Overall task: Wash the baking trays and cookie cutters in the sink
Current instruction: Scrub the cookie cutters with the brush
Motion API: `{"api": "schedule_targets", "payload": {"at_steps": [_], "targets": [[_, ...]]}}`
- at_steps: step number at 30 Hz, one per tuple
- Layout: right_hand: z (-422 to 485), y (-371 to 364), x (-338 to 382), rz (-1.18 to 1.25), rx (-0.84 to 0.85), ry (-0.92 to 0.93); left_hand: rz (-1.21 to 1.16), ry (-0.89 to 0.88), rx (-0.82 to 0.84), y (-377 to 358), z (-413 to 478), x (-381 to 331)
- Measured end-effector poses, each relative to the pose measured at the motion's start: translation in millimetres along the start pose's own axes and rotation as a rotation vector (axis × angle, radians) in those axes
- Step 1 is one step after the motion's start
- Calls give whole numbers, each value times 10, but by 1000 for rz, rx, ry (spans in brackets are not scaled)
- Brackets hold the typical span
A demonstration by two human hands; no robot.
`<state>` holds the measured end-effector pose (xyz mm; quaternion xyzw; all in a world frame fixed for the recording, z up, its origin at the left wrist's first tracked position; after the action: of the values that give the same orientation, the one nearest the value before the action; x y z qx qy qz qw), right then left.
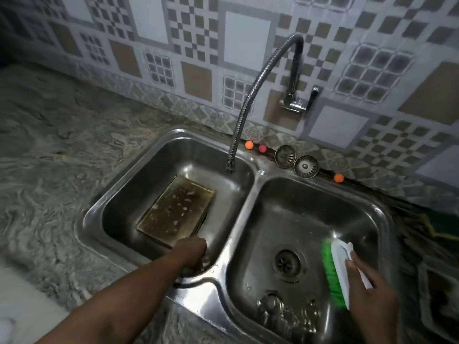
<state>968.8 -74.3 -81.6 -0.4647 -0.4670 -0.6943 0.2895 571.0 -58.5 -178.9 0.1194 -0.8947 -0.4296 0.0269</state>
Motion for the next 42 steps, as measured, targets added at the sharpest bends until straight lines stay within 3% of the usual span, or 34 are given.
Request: {"api": "schedule_targets", "payload": {"at_steps": [8, 13, 17, 20, 25, 30, 37, 42], "targets": [[-33, 138, 2, 23, -40, 31, 77, 17, -62, 37, 74, -32], [-17, 188, 31, -49, -38, 37, -53, 52, -370, 707, -83, -385], [52, 271, 140, -70, -61, 70, -202, -148, -584, 1028, -404, -1051], [175, 424, 185, -99, -112, 79, -198, -328, -464, 802, -519, -1671], [445, 910, 37, -236, -248, 117, 13, -498, -203, 27, -554, -2632], [707, 1443, -291, -392, -290, 30, -1, -420, 13, -731, -397, -3062], [874, 1556, -692, -644, -158, 54, 194, -468, 91, -1274, -121, -3117], [885, 1491, -876, -629, -112, -14, 66, -392, 104, -1319, -108, -3176]]}}
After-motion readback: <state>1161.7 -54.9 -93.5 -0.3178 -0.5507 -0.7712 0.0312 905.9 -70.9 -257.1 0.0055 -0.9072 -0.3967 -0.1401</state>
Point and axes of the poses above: each hand's wrist, its own z-axis towards the middle knuckle, its own y-axis out of the back of the hand, x = y × z, the point moved 3 cm from there along z, towards the middle knuckle, and after that the axes turned 9 degrees about y, right-handed, at the moved point
